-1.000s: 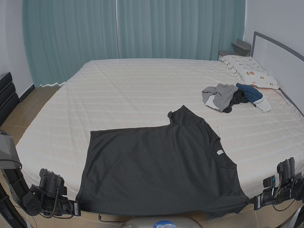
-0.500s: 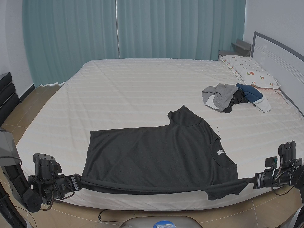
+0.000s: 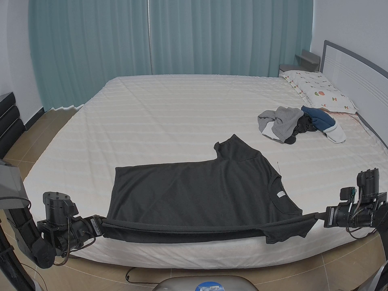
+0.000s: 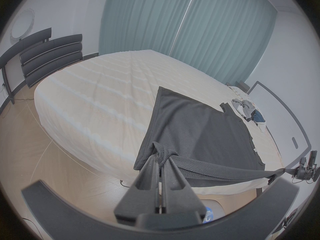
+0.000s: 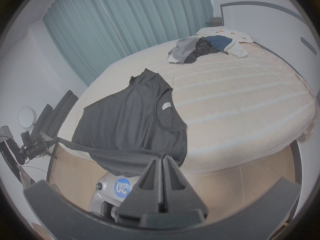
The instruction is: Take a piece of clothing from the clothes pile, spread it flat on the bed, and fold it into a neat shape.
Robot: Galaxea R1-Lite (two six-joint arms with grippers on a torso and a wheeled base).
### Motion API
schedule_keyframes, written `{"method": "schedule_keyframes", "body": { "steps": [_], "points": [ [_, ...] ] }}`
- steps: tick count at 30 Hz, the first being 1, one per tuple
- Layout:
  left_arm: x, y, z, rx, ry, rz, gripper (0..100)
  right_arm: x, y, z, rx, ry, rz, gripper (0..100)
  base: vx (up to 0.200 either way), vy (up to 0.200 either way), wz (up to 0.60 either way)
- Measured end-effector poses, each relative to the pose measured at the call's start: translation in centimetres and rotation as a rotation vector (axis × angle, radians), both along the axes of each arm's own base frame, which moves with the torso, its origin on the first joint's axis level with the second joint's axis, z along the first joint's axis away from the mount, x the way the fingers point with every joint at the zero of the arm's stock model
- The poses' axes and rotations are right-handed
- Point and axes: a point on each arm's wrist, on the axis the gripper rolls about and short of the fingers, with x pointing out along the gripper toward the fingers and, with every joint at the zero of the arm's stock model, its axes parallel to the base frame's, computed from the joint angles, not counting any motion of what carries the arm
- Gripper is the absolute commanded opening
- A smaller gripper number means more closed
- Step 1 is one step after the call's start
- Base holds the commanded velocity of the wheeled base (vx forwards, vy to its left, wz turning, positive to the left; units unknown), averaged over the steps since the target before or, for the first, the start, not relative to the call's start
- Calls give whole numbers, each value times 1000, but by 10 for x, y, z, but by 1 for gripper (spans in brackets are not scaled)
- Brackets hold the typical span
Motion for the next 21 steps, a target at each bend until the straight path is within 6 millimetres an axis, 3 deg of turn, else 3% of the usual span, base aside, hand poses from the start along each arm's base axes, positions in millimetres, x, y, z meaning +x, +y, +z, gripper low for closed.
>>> {"method": "schedule_keyframes", "body": {
  "steps": [21],
  "points": [
    [45, -4, -12, -49, -32, 44, 0, 61, 3, -18, -13, 27, -8, 0, 0, 0, 0]
  ]
}}
